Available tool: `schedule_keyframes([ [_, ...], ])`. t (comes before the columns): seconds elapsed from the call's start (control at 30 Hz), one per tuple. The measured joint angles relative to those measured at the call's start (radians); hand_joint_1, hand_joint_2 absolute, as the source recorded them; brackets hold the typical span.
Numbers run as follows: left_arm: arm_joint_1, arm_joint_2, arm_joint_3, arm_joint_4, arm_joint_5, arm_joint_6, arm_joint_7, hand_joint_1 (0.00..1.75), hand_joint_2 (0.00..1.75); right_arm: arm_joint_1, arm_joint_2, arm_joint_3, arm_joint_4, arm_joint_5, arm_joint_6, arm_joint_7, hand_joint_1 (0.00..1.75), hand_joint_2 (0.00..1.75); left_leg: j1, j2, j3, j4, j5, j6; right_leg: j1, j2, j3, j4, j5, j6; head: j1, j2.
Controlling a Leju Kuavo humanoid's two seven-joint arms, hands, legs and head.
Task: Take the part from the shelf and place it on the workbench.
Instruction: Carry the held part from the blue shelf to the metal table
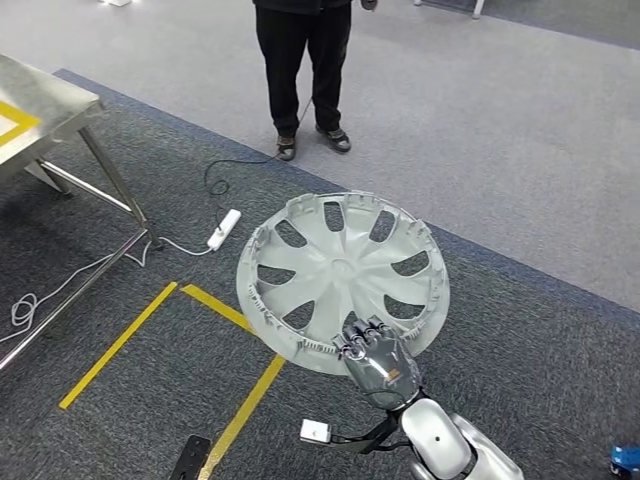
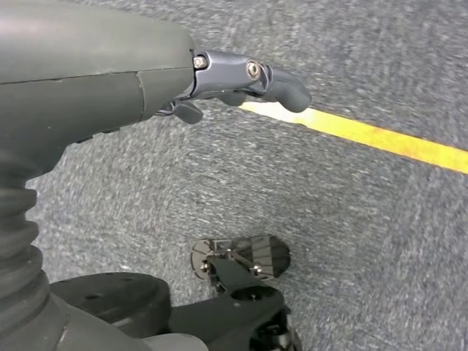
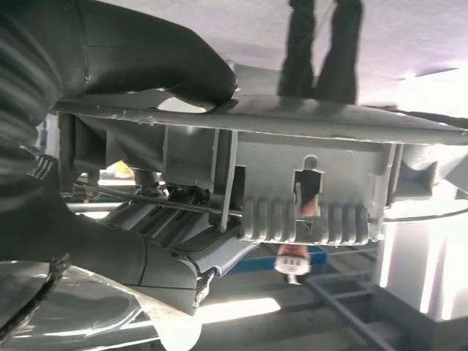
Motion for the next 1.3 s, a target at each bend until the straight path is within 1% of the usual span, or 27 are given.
schedule_keyframes([
  [0.03,0.001,0.000,0.000,0.000,0.000,0.000,0.000,0.00,1.75,0.001,0.000,0.000,0.001,0.000,0.000,0.000,1.54,1.75,0.001,-0.016,0.001,0.001,-0.001,0.000,-0.001,0.001,-0.014,0.004,0.018,0.002,0.000,0.000],
  [0.07,0.002,0.000,0.000,0.000,0.000,0.000,0.000,0.00,1.75,0.001,0.000,0.000,0.002,-0.001,0.000,0.000,1.54,1.75,0.002,-0.032,0.002,0.003,-0.002,-0.002,-0.002,0.004,-0.008,-0.031,0.055,0.003,0.000,0.000],
  [0.1,0.002,-0.001,0.000,0.000,0.000,0.000,0.000,0.00,1.75,0.001,0.000,0.000,0.002,-0.001,0.000,0.000,1.54,1.75,0.004,-0.048,0.002,0.007,-0.004,-0.005,-0.006,0.015,0.013,-0.096,0.101,0.005,0.000,0.000],
  [0.13,0.002,-0.001,0.000,0.000,0.000,0.000,0.000,0.00,1.75,0.001,0.000,0.000,0.003,-0.002,0.000,0.000,1.54,1.75,0.006,-0.063,0.001,0.011,-0.007,-0.010,-0.011,0.041,0.039,-0.163,0.134,0.006,0.000,0.000],
  [0.17,0.001,-0.001,0.000,0.000,0.000,0.000,0.000,0.00,1.75,0.001,0.000,0.000,0.003,-0.002,0.000,0.000,1.54,1.75,0.007,-0.076,-0.003,0.018,-0.009,-0.015,-0.015,0.068,0.064,-0.217,0.154,0.006,0.000,0.000],
  [0.23,0.001,-0.001,0.000,0.000,0.000,0.000,0.000,0.00,1.75,0.000,0.000,0.001,0.003,-0.003,0.000,0.000,1.54,1.75,0.011,-0.100,-0.014,0.023,-0.008,-0.028,-0.018,0.099,0.086,-0.259,0.154,0.001,0.001,0.000],
  [0.3,0.005,-0.001,0.000,0.000,0.000,0.000,0.001,0.00,1.75,-0.001,0.000,0.001,0.003,-0.003,0.000,0.000,1.54,1.75,0.015,-0.119,-0.020,0.021,-0.004,-0.041,-0.016,0.077,0.094,-0.267,0.157,-0.010,0.002,0.000],
  [0.33,0.007,-0.001,0.000,0.000,-0.001,0.000,0.001,0.00,1.75,-0.001,0.000,0.001,0.003,-0.003,0.000,0.000,1.54,1.75,0.013,-0.107,-0.023,0.028,-0.009,-0.046,-0.017,0.064,0.098,-0.271,0.158,-0.018,-0.001,0.000],
  [0.37,0.007,-0.001,0.000,0.000,-0.001,0.000,0.002,0.00,1.75,-0.001,0.000,0.001,0.003,-0.003,0.000,0.000,1.54,1.75,0.011,-0.080,-0.035,0.053,-0.025,-0.050,-0.018,0.048,0.103,-0.277,0.159,-0.024,-0.005,0.000],
  [0.43,0.004,-0.002,0.000,0.000,-0.004,0.000,0.002,0.00,1.75,-0.001,0.000,0.001,0.003,-0.002,0.001,0.000,1.54,1.75,0.010,-0.011,-0.087,0.162,-0.080,-0.059,-0.014,0.014,0.109,-0.282,0.157,-0.035,-0.013,0.000],
  [0.5,0.002,-0.001,0.000,0.000,-0.007,0.000,0.002,0.00,1.75,-0.001,0.000,0.001,0.003,-0.001,0.001,0.000,1.54,1.75,0.015,0.017,-0.142,0.277,-0.122,-0.066,-0.010,-0.020,0.111,-0.282,0.154,-0.039,-0.014,0.000],
  [0.53,0.004,-0.001,0.000,0.000,-0.008,0.000,0.002,0.00,1.75,-0.001,0.000,0.001,0.003,-0.001,0.001,0.000,1.54,1.75,0.018,0.021,-0.149,0.293,-0.119,-0.068,-0.009,-0.035,0.113,-0.282,0.152,-0.040,-0.014,0.000],
  [0.57,0.006,-0.001,0.000,0.000,-0.008,0.000,0.003,0.00,1.75,-0.001,0.000,0.001,0.003,-0.001,0.001,0.000,1.54,1.75,0.019,0.025,-0.134,0.266,-0.096,-0.068,-0.009,-0.048,0.115,-0.282,0.150,-0.038,-0.014,0.000],
  [0.6,0.007,-0.001,0.000,0.000,-0.008,0.000,0.003,0.00,1.75,-0.001,0.000,0.001,0.003,-0.002,0.001,0.000,1.54,1.75,0.019,0.035,-0.102,0.205,-0.062,-0.066,-0.009,-0.061,0.118,-0.282,0.147,-0.036,-0.014,0.000],
  [0.67,0.005,-0.001,0.000,0.000,-0.008,0.000,0.003,0.00,1.75,-0.002,0.000,0.001,0.003,-0.002,0.001,0.000,1.54,1.75,0.010,0.084,-0.030,0.070,-0.014,-0.056,-0.006,-0.082,0.125,-0.282,0.142,-0.029,-0.014,0.000],
  [0.73,0.003,-0.001,0.000,0.000,-0.009,0.001,0.003,0.00,1.75,-0.003,0.000,0.001,0.003,-0.001,0.001,0.000,1.54,1.75,-0.001,0.110,-0.004,0.016,-0.009,-0.043,-0.001,-0.101,0.130,-0.283,0.136,-0.019,-0.013,0.000],
  [0.8,0.003,-0.001,0.000,0.000,-0.009,0.001,0.003,0.00,1.75,-0.004,0.000,0.002,0.003,-0.001,0.001,0.000,1.54,1.75,-0.001,0.086,-0.004,0.010,-0.009,-0.032,-0.001,-0.117,0.138,-0.287,0.131,-0.007,-0.013,0.000],
  [0.83,0.004,-0.001,0.000,0.000,-0.009,0.001,0.003,0.00,1.75,-0.004,0.000,0.002,0.003,-0.001,0.001,0.000,1.54,1.75,0.002,0.074,-0.001,0.006,-0.007,-0.026,-0.002,-0.109,0.138,-0.283,0.125,-0.001,-0.012,0.000],
  [0.87,0.004,-0.001,0.000,0.000,-0.009,0.002,0.003,0.00,1.75,-0.005,0.000,0.002,0.003,-0.001,0.001,0.000,1.54,1.75,0.005,0.061,0.002,0.001,-0.005,-0.020,-0.004,-0.086,0.130,-0.262,0.109,0.003,-0.010,0.000],
  [0.93,0.001,-0.002,0.000,0.000,-0.009,0.002,0.003,0.00,1.75,-0.004,0.000,0.002,0.003,0.000,0.001,0.000,1.54,1.75,0.010,0.037,0.006,-0.004,-0.003,-0.012,-0.007,-0.027,0.080,-0.157,0.056,0.008,-0.003,0.000],
  [1.0,-0.002,-0.003,0.000,0.000,-0.009,0.002,0.003,0.00,1.75,-0.002,-0.001,0.002,0.003,0.000,0.001,0.000,1.54,1.75,0.010,0.009,0.006,-0.002,-0.004,-0.008,-0.007,-0.004,0.010,-0.028,0.011,0.009,0.000,0.000],
  [1.03,-0.001,-0.003,0.000,0.000,-0.009,0.001,0.003,0.00,1.75,-0.001,-0.002,0.002,0.004,0.000,0.002,0.000,1.54,1.75,0.010,-0.006,0.007,-0.001,-0.005,-0.007,-0.007,-0.002,-0.010,-0.002,0.014,0.010,0.000,0.000],
  [1.07,0.000,-0.003,0.000,0.000,-0.008,0.000,0.003,0.00,1.75,-0.001,-0.002,0.002,0.004,0.000,0.002,0.000,1.54,1.75,0.010,-0.022,0.008,0.000,-0.006,-0.008,-0.008,0.000,-0.012,-0.016,0.038,0.009,0.000,0.000],
  [1.1,0.001,-0.004,0.000,0.000,-0.008,-0.001,0.003,0.00,1.75,0.000,-0.002,0.002,0.004,-0.001,0.002,0.000,1.54,1.75,0.011,-0.038,0.009,0.003,-0.008,-0.010,-0.009,0.006,0.006,-0.069,0.078,0.008,0.000,0.000],
  [1.17,0.000,-0.004,0.000,0.000,-0.008,-0.001,0.003,0.00,1.75,-0.001,-0.002,0.002,0.004,-0.002,0.002,0.000,1.54,1.75,0.013,-0.067,0.008,0.011,-0.014,-0.018,-0.015,0.048,0.065,-0.207,0.142,0.007,0.000,0.000],
  [1.23,-0.001,-0.004,0.000,0.000,-0.008,-0.001,0.003,0.00,1.75,-0.002,-0.002,0.002,0.003,-0.002,0.003,0.000,1.54,1.75,0.016,-0.090,0.000,0.017,-0.015,-0.029,-0.017,0.083,0.099,-0.271,0.154,0.003,0.000,0.000],
  [1.3,0.002,-0.004,0.000,0.000,-0.008,-0.001,0.003,0.00,1.75,-0.003,-0.002,0.002,0.003,-0.003,0.003,0.000,1.54,1.75,0.020,-0.112,-0.006,0.016,-0.012,-0.041,-0.015,0.073,0.105,-0.274,0.151,-0.006,0.000,0.000],
])
